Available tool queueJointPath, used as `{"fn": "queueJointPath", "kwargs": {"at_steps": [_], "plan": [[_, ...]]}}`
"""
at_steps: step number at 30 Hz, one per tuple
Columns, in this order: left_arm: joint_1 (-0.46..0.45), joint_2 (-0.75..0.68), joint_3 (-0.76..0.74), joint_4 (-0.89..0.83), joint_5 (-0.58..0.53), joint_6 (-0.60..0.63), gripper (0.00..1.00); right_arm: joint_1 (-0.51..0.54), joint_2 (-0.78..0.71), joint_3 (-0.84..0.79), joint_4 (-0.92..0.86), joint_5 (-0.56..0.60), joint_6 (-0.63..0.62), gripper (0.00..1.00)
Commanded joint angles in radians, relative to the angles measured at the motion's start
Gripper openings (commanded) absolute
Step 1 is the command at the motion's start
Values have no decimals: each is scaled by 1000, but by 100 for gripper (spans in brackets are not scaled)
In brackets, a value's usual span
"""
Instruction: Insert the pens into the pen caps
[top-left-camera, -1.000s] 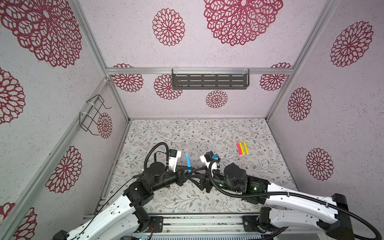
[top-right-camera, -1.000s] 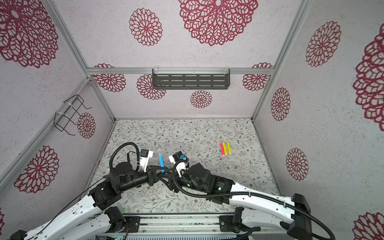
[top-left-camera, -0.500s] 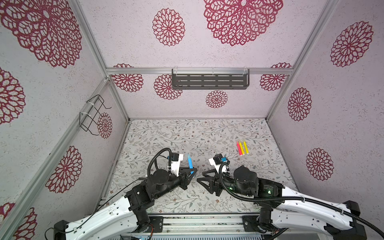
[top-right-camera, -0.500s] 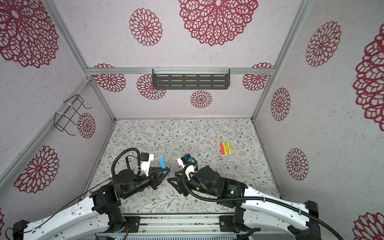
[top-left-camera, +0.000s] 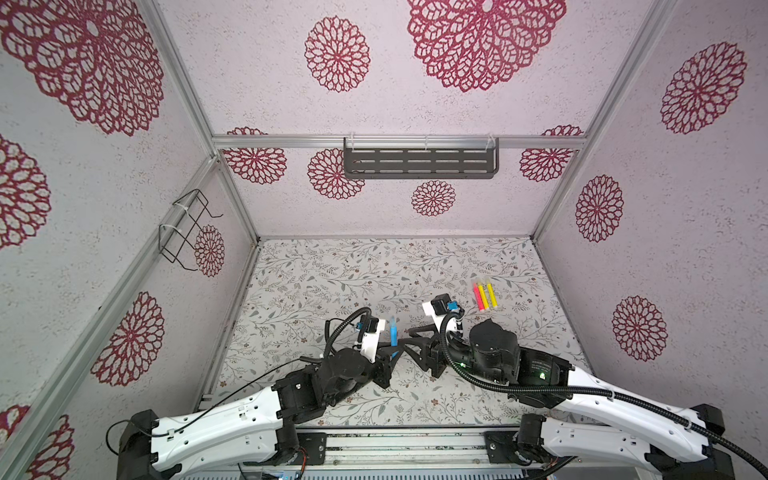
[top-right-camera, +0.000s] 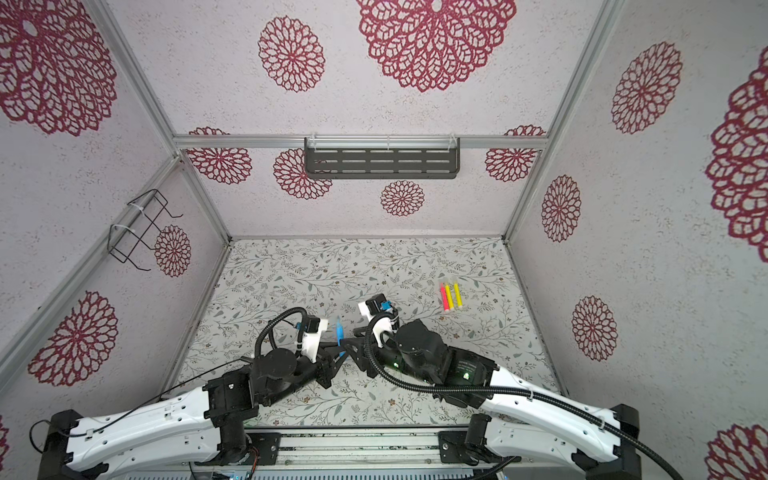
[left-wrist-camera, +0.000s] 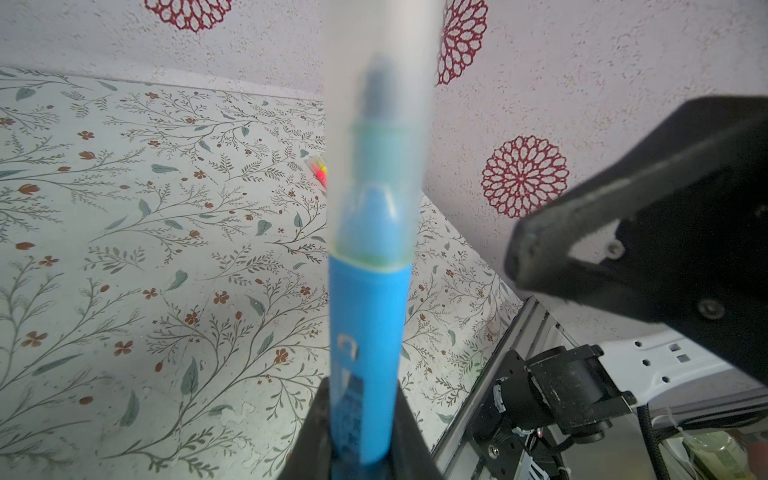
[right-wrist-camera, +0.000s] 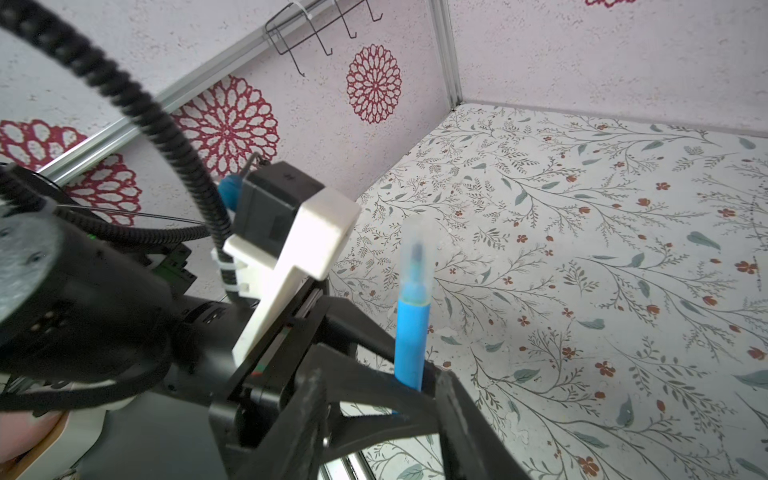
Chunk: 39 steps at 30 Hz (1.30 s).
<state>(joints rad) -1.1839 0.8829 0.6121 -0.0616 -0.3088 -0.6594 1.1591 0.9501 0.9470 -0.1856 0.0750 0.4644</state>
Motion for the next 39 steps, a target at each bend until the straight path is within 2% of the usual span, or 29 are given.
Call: {"fn": "queueJointPath", "kwargs": {"at_steps": [1,7,16,17,19,21,27,33,36,39], "plan": [[-24,14,20,55,-42,18,0,-23,12,19,37,-17,-18,44],[-43,48,30,71,-50,24,0,-59,53,-6,94,-82,5,40],[-55,67,41,81,-46,39,0,-65,100,-67,155,-113,49,40],[-56,68,40,82,-44,38,0,-65,95,-72,160,-114,52,34],[-56,70,38,84,-42,39,0,-65,86,-82,163,-110,55,15],[-55,69,37,85,-38,39,0,-65,76,-90,164,-107,56,0],[-56,64,41,70,-47,44,0,-68,46,-105,173,-102,63,0],[-55,44,45,31,-73,42,35,-68,17,-107,142,-59,62,0],[-55,22,39,10,-102,33,45,-70,-4,-109,119,-32,60,0],[-55,-10,27,-7,-141,25,50,-75,-24,-107,89,-1,54,0]]}}
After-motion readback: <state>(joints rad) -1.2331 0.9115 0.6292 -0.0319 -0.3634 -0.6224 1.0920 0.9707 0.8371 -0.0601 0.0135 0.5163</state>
